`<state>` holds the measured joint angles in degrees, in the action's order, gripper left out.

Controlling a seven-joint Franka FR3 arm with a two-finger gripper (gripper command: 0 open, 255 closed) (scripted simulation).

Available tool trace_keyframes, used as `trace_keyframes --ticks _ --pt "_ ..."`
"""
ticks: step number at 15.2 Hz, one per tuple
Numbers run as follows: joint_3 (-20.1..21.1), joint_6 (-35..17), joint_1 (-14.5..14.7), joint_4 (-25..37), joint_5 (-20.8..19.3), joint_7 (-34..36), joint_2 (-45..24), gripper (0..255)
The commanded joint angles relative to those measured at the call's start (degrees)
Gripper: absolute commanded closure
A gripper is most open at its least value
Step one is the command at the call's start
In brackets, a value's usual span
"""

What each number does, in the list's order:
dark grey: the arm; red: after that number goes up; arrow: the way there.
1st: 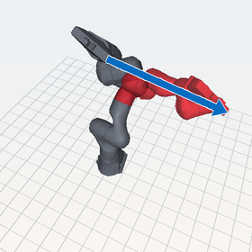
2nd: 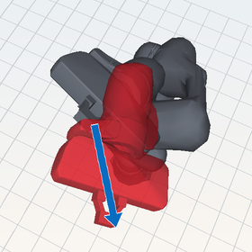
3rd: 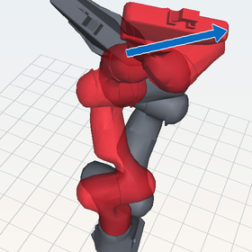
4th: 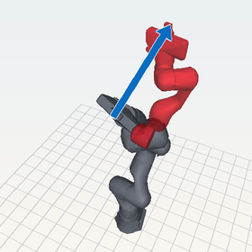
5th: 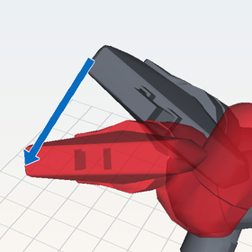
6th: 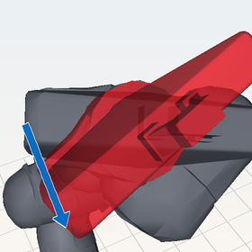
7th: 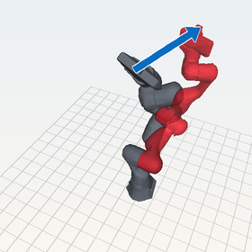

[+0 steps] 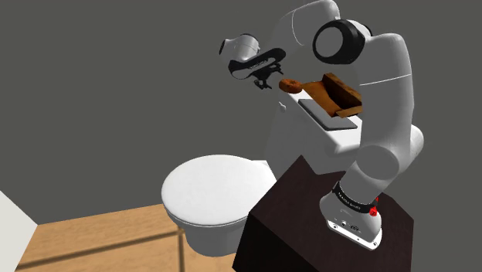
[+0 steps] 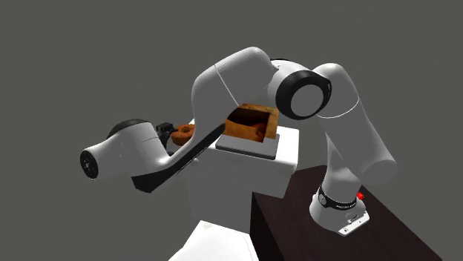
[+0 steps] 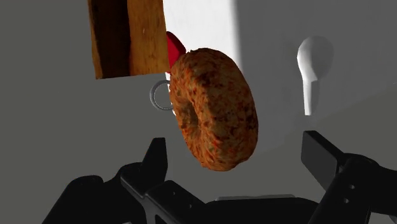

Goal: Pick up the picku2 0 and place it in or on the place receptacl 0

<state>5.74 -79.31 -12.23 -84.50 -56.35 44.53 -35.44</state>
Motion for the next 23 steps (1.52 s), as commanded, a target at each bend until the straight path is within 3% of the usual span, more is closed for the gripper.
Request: trace_keyframes --ticks 1,4,12,13,18,21,22,23 --pt "-0.8 -1.7 -1.9 -0.5 -0.6 -1.9 -0.8 0" --pt "-0.9 -3.7 -3.3 -3.1 -1.2 -1.3 0.1 0" --pt "-1.1 -3.8 -3.2 -3.1 -1.1 -1.3 0.1 0" --pt "-1.3 -4.6 -3.5 -3.7 -1.3 -1.0 0.0 255" --pt "-1.4 -4.8 -3.7 -3.8 -1.4 -0.9 -0.1 255" --pt "-1.6 -4.1 -3.6 -0.7 -1.6 -2.3 -1.5 255" --pt "-0.7 -4.1 -0.8 -1.4 -1.5 6.0 -1.0 255" --pt "-0.6 -4.0 -0.9 -1.4 -1.6 6.0 -1.1 0"
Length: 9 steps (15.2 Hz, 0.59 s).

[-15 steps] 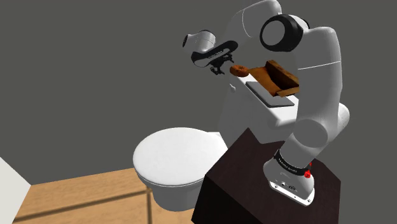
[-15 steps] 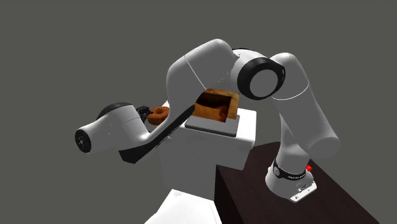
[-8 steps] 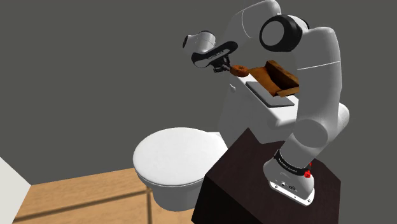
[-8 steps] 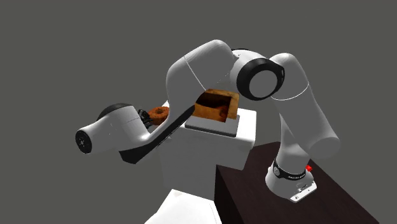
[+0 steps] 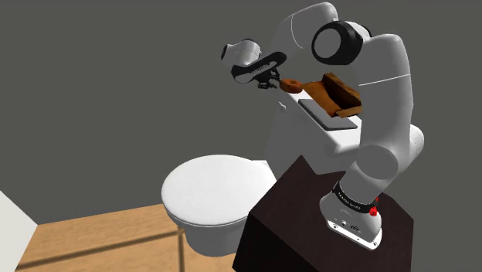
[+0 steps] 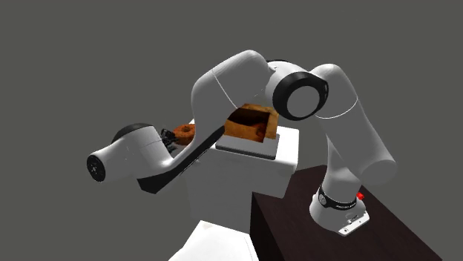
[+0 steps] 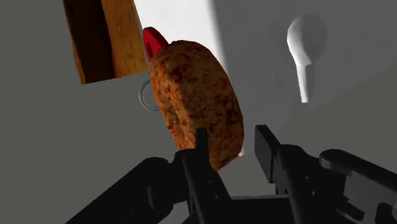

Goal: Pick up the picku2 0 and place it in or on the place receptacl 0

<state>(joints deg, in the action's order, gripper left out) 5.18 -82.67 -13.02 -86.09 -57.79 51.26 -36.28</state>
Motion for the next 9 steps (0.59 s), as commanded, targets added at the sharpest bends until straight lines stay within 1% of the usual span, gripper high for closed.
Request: trace_keyframes --ticks 1,2,3,9 --pt "0.8 -4.6 0.0 -9.5 -4.5 -3.7 5.1 0" --pt "1.4 -8.7 0.0 -18.6 -8.9 -6.9 10.5 0" --pt "1.8 -12.3 -0.3 -25.8 -12.7 -9.8 15.0 0" --pt "0.4 -15.4 -2.3 -26.9 -14.7 -9.4 14.6 0"
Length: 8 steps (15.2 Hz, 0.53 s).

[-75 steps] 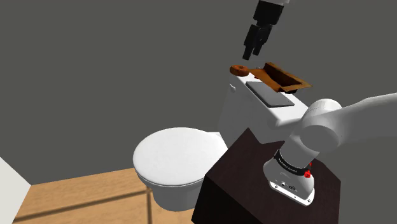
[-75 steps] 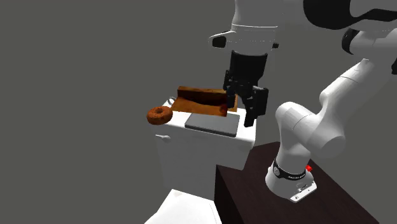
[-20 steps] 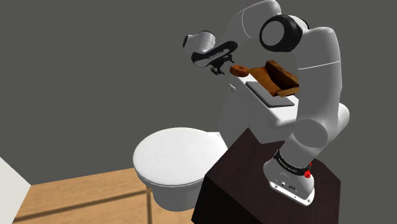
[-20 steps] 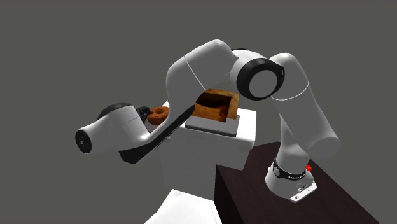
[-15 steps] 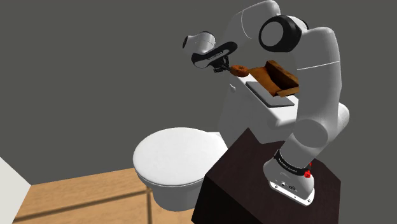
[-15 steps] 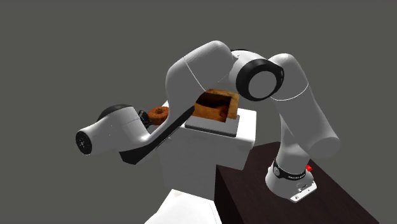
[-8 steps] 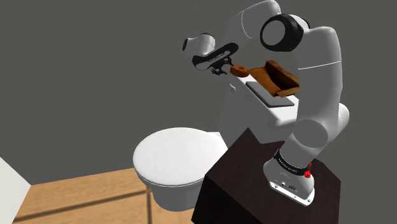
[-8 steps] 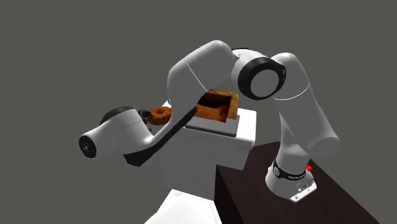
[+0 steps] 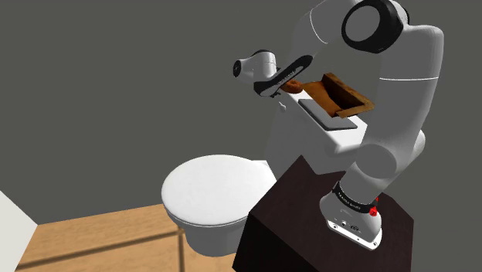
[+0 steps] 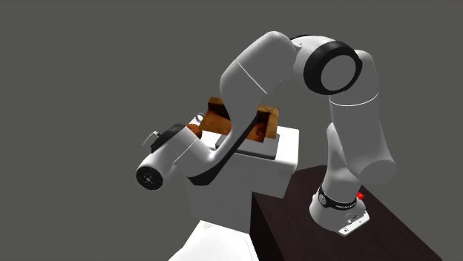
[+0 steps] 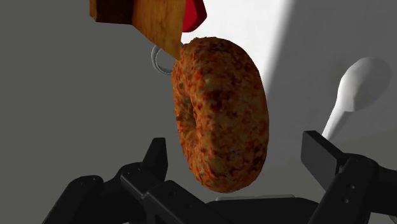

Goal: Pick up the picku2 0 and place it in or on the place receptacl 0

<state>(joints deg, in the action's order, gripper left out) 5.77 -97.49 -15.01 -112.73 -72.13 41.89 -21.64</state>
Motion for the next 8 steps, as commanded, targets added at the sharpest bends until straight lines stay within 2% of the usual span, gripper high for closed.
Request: trace_keyframes --ticks 1,8 --pt "-0.5 -1.1 -0.6 -0.4 -0.8 0.1 -0.1 0" --pt "-0.6 -1.4 -0.8 -0.5 -1.0 0.1 -0.1 0"
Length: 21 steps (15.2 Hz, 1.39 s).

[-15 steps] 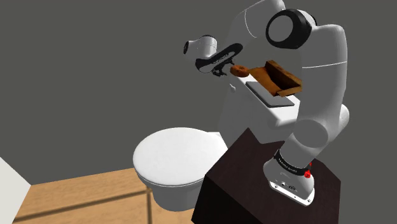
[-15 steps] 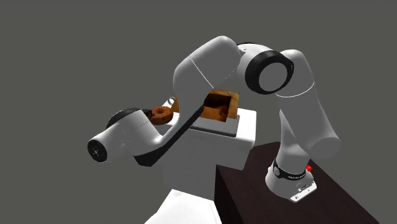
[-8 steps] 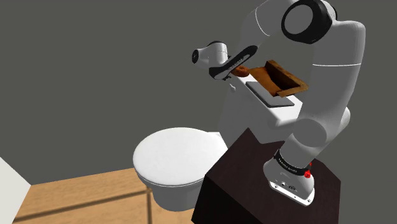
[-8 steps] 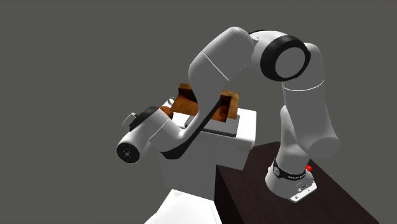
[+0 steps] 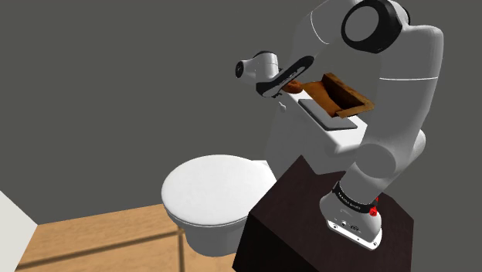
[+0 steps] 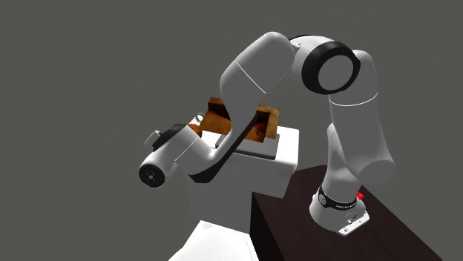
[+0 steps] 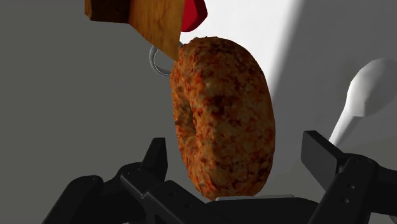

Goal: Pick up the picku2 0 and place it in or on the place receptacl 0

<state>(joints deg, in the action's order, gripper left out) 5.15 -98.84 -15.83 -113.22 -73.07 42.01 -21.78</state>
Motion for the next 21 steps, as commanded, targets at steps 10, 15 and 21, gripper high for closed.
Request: trace_keyframes --ticks 10,15,21 --pt "0.0 0.0 0.0 0.0 0.0 0.0 0.0 255" --pt "0.1 0.6 0.0 0.0 0.5 -2.0 2.1 255" --pt "0.3 1.7 -0.1 0.4 1.2 -5.1 5.0 255"
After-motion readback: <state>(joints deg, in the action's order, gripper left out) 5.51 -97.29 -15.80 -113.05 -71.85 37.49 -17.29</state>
